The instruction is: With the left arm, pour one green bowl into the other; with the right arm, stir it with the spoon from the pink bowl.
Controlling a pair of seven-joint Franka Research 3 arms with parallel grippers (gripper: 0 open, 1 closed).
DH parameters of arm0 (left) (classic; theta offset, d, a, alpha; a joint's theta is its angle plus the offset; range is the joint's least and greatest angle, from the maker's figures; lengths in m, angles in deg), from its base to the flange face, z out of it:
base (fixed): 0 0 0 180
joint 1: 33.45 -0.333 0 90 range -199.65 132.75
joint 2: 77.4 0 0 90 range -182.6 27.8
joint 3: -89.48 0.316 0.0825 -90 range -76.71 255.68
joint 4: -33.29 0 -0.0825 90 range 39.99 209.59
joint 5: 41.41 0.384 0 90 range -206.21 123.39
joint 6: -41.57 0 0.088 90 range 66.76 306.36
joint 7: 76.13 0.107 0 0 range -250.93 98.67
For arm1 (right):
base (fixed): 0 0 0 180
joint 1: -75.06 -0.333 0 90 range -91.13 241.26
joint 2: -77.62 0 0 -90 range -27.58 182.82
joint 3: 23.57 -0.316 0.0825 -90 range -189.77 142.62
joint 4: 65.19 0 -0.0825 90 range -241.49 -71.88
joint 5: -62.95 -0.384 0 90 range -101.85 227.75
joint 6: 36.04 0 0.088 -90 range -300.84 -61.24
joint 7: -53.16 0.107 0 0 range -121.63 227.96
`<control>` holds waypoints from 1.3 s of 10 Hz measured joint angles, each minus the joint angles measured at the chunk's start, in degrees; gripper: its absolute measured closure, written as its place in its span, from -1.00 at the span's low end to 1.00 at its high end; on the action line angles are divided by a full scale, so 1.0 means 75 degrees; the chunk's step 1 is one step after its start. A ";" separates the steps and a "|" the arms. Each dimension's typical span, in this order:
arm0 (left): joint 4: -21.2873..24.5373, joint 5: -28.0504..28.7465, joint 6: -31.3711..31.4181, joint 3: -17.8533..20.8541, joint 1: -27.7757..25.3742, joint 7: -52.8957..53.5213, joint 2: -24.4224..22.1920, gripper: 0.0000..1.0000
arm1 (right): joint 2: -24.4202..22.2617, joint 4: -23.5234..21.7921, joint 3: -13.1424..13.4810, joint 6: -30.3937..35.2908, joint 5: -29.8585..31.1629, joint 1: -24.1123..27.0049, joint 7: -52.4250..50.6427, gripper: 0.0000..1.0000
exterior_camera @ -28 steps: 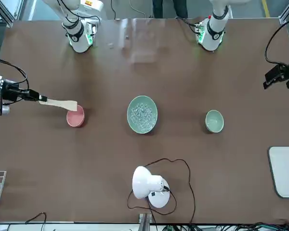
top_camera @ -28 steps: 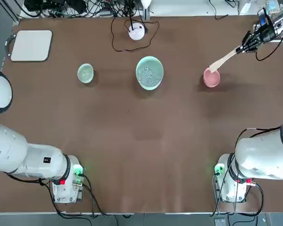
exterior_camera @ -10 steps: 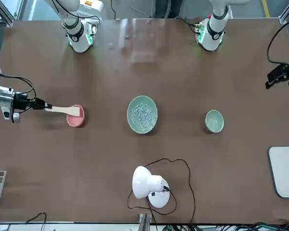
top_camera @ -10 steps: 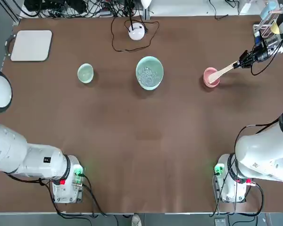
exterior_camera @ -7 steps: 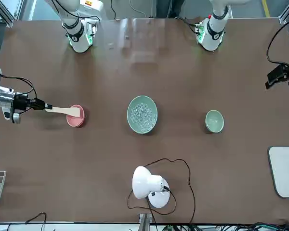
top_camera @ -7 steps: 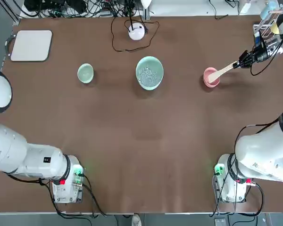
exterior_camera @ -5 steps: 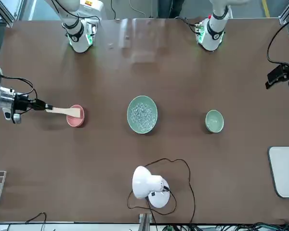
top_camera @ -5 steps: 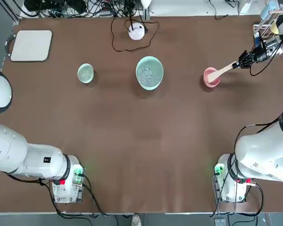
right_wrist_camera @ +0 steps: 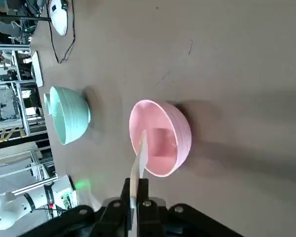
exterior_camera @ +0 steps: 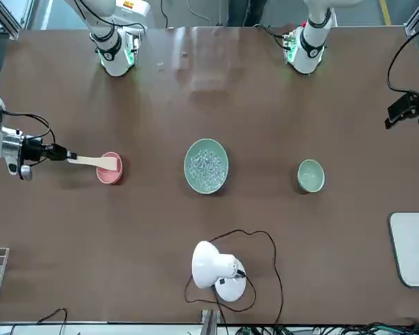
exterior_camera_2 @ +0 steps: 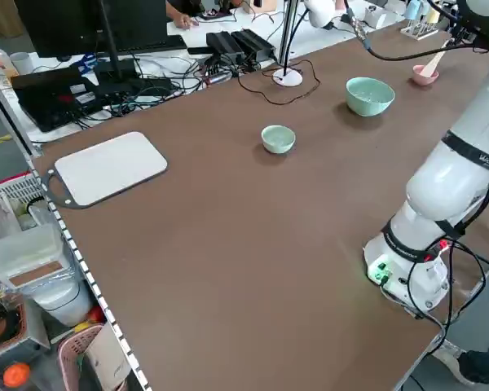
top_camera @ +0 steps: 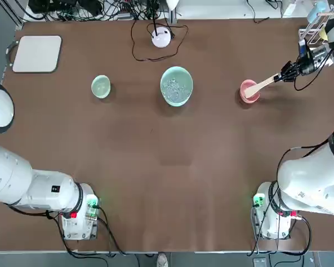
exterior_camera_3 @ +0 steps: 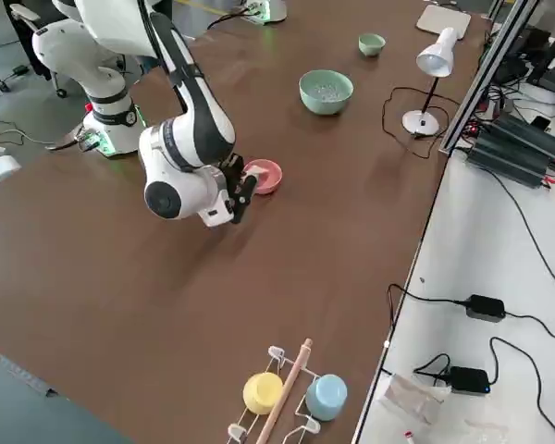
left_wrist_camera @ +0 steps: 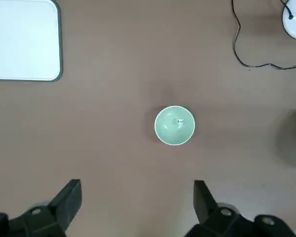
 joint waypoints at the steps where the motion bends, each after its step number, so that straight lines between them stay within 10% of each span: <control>1: -0.0002 0.0000 0.0000 0.0000 0.0000 0.0000 0.0000 -1.00 | 0.0031 0.0005 0.0000 -0.0004 -0.0011 0.0000 -0.0020 0.81; 13: -0.0009 0.0000 0.0000 0.0001 -0.0001 0.0000 0.0000 -1.00 | 0.0572 0.0260 -0.0014 -0.0345 -0.0259 0.0001 -0.0218 -0.16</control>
